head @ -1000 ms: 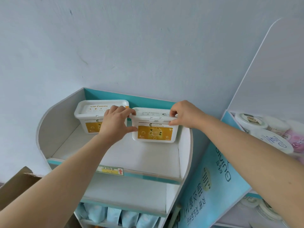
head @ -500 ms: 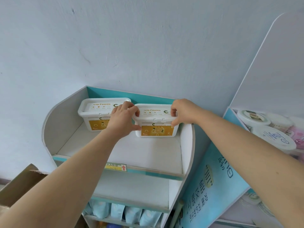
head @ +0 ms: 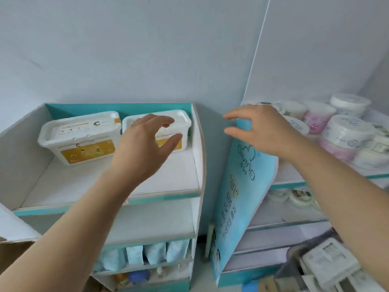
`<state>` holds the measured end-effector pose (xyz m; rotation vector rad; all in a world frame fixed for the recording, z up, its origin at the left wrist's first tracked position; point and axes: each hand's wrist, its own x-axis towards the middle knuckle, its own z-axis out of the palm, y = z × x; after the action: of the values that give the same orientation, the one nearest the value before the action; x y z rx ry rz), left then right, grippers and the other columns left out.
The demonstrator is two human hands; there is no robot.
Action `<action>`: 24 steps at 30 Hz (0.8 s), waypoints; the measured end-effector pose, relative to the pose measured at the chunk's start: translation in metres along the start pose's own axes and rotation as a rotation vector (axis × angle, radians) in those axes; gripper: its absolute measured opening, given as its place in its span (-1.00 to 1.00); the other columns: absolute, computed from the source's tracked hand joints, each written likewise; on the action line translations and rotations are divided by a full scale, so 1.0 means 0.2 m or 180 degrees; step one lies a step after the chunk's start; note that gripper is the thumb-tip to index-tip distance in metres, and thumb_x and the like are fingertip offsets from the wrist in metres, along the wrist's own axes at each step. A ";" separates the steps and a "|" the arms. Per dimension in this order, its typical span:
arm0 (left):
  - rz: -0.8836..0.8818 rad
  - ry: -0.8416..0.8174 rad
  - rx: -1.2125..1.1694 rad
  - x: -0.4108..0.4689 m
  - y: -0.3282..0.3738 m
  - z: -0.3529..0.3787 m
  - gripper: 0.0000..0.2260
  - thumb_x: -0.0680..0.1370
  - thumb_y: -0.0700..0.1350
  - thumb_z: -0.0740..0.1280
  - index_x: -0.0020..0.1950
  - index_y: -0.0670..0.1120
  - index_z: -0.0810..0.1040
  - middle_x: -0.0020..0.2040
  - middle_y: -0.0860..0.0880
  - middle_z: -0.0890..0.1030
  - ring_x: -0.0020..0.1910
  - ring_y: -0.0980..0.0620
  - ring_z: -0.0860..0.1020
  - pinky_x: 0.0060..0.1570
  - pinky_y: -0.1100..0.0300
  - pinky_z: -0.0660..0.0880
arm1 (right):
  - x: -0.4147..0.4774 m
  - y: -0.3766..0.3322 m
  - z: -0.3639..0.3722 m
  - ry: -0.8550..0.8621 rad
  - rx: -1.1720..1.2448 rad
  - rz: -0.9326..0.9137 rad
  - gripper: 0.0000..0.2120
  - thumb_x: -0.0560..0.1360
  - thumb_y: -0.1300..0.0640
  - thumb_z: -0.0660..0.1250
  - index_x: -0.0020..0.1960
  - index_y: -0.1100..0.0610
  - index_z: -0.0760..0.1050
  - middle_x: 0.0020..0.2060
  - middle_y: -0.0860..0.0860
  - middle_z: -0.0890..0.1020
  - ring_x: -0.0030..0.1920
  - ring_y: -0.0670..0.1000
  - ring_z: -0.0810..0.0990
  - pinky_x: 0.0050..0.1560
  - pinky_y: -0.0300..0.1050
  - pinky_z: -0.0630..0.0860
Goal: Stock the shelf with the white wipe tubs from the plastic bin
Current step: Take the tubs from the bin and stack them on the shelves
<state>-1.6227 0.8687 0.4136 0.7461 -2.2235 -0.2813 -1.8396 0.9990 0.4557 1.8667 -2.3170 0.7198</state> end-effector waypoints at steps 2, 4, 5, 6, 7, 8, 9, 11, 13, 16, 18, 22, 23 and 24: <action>0.0306 -0.0146 -0.0125 -0.06 0.16 0.10 -0.69 0.50 0.09 0.37 0.16 -0.04 0.60 0.04 0.03 0.63 0.03 -0.02 0.57 0.04 0.11 0.48 | -0.22 0.09 -0.09 0.0033 -0.0002 0.0224 -0.66 0.47 -0.02 0.39 0.22 0.03 0.56 0.16 -0.10 0.60 0.16 -0.11 0.53 0.15 -0.35 0.33; 0.0568 -0.0381 -0.0315 -0.13 0.32 0.23 -0.65 0.49 0.14 0.33 0.15 -0.05 0.60 0.01 0.02 0.64 -0.01 -0.04 0.60 0.00 0.12 0.51 | -0.46 0.20 -0.16 0.0004 -0.0003 0.0523 -0.65 0.46 -0.01 0.39 0.22 0.03 0.56 0.12 -0.18 0.57 0.10 -0.29 0.44 0.03 -0.57 0.24; 0.0676 -0.0510 -0.0412 -0.17 0.40 0.30 -0.62 0.48 0.17 0.30 0.14 -0.05 0.60 0.00 0.01 0.64 -0.02 -0.04 0.61 -0.01 0.11 0.53 | -0.58 0.26 -0.19 -0.0007 -0.0011 0.0699 -0.64 0.46 -0.02 0.39 0.23 0.02 0.55 0.11 -0.19 0.56 0.09 -0.32 0.41 0.01 -0.58 0.23; 0.0755 -0.0645 -0.0495 -0.20 0.47 0.38 -0.61 0.47 0.18 0.27 0.14 -0.04 0.60 -0.01 0.02 0.64 -0.04 -0.05 0.62 -0.02 0.10 0.55 | -0.70 0.34 -0.21 -0.0026 -0.0032 0.0889 -0.63 0.46 -0.03 0.39 0.24 0.01 0.54 0.12 -0.17 0.56 0.10 -0.31 0.41 0.03 -0.54 0.24; 0.0804 -0.0779 -0.0563 -0.25 0.55 0.46 -0.61 0.46 0.19 0.27 0.14 -0.03 0.60 -0.01 0.02 0.64 -0.05 -0.05 0.62 -0.03 0.11 0.55 | -0.82 0.42 -0.22 -0.0056 -0.0059 0.1086 -0.61 0.46 -0.05 0.39 0.25 0.01 0.54 0.15 -0.15 0.56 0.13 -0.26 0.44 0.06 -0.48 0.25; 0.0831 -0.0914 -0.0624 -0.28 0.63 0.54 -0.62 0.46 0.18 0.28 0.13 -0.02 0.60 -0.02 0.04 0.64 -0.08 -0.04 0.62 -0.05 0.14 0.54 | -0.94 0.51 -0.23 -0.0085 -0.0103 0.1269 -0.60 0.45 -0.06 0.38 0.26 0.02 0.53 0.17 -0.12 0.57 0.16 -0.20 0.48 0.09 -0.41 0.27; 0.0862 -0.1044 -0.0676 -0.32 0.71 0.63 -0.63 0.46 0.18 0.27 0.12 -0.01 0.61 -0.03 0.04 0.64 -0.11 -0.04 0.62 -0.07 0.16 0.52 | -1.05 0.60 -0.23 -0.0101 -0.0170 0.1439 -0.60 0.45 -0.07 0.38 0.26 0.03 0.54 0.18 -0.09 0.59 0.17 -0.13 0.52 0.10 -0.36 0.30; 0.0915 -0.1317 -0.0735 -0.40 0.85 0.82 -0.63 0.46 0.19 0.26 0.11 0.00 0.61 -0.04 0.04 0.64 -0.08 -0.03 0.61 -0.08 0.17 0.52 | -1.27 0.78 -0.23 -0.0139 -0.0233 0.1793 -0.61 0.45 -0.03 0.40 0.23 0.08 0.56 0.14 -0.01 0.63 0.13 -0.03 0.58 0.06 -0.30 0.36; 0.0854 -0.1629 -0.0730 -0.47 0.99 1.02 -0.65 0.48 0.15 0.34 0.16 0.00 0.60 0.00 0.04 0.64 -0.01 -0.02 0.60 -0.04 0.17 0.49 | -1.47 0.96 -0.22 -0.0221 -0.0215 0.2064 -0.63 0.45 0.03 0.41 0.22 0.12 0.57 0.09 0.03 0.65 0.08 0.01 0.61 0.02 -0.31 0.36; 0.0699 -0.2095 -0.0671 -0.58 1.17 1.30 -0.65 0.51 0.09 0.35 0.26 0.01 0.55 0.09 0.04 0.61 0.08 0.00 0.55 0.01 0.18 0.44 | -1.73 1.25 -0.20 -0.0356 -0.0237 0.2360 -0.62 0.48 0.03 0.39 0.25 0.14 0.54 0.19 0.03 0.61 0.20 0.01 0.54 0.05 -0.43 0.22; 0.0541 -0.2405 -0.0562 -0.65 1.27 1.48 -0.64 0.53 0.10 0.32 0.29 0.04 0.52 0.12 0.05 0.59 0.09 0.03 0.53 0.03 0.20 0.42 | -1.87 1.43 -0.17 -0.0441 -0.0179 0.2568 -0.61 0.50 -0.02 0.35 0.28 0.10 0.52 0.24 -0.01 0.57 0.26 0.00 0.49 0.13 -0.35 0.24; 0.0118 -0.2909 -0.0383 -0.78 1.40 1.85 -0.69 0.55 0.09 0.28 0.26 0.02 0.52 0.13 0.02 0.58 0.08 0.00 0.53 0.05 0.13 0.49 | -2.04 1.77 -0.03 -0.0704 -0.0023 0.2777 -0.60 0.52 -0.03 0.31 0.31 0.09 0.49 0.21 0.05 0.58 0.21 0.04 0.51 0.16 -0.18 0.35; 0.0016 -0.3013 -0.0289 -0.81 1.43 1.93 -0.70 0.56 0.07 0.27 0.23 -0.01 0.53 0.12 0.00 0.58 0.07 -0.02 0.53 0.04 0.11 0.50 | -2.07 1.84 0.01 -0.0742 0.0028 0.2782 -0.60 0.53 -0.04 0.31 0.32 0.09 0.48 0.22 0.05 0.57 0.23 0.04 0.50 0.18 -0.16 0.35; -0.0090 -0.3151 -0.0181 -0.83 1.45 2.01 -0.72 0.57 0.06 0.26 0.20 -0.04 0.54 0.11 -0.02 0.58 0.06 -0.03 0.54 0.04 0.10 0.50 | -2.09 1.91 0.06 -0.0777 0.0083 0.2782 -0.59 0.53 -0.04 0.30 0.33 0.09 0.48 0.24 0.05 0.56 0.25 0.03 0.49 0.21 -0.16 0.34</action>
<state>-1.9474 1.1891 0.1580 0.6791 -3.0961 -0.8720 -2.0894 1.4275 0.1836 0.9000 -3.2929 0.5817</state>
